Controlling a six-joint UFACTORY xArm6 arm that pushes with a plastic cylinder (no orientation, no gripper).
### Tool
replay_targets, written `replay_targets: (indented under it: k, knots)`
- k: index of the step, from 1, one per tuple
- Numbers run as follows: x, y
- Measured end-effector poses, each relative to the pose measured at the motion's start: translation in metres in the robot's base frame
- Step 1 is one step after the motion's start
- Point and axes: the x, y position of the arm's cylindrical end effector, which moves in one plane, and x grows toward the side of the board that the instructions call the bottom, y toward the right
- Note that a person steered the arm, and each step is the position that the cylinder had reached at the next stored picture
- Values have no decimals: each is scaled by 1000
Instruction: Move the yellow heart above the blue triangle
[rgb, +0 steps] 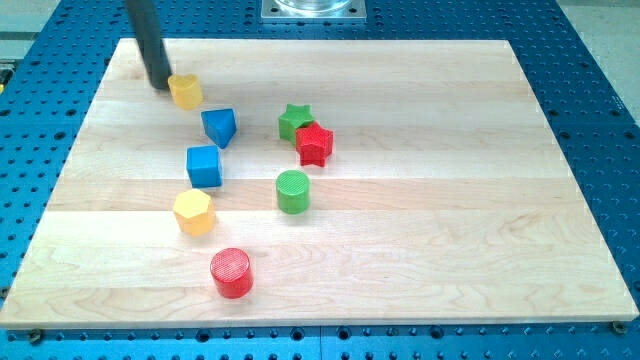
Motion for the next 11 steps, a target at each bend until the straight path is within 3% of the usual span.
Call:
replay_targets:
  k: [1,3,5,7,9,10,11]
  knots:
    - [14,-1]
    - [16,77]
    - [33,49]
    - [174,10]
    - [330,33]
    - [330,55]
    - [328,124]
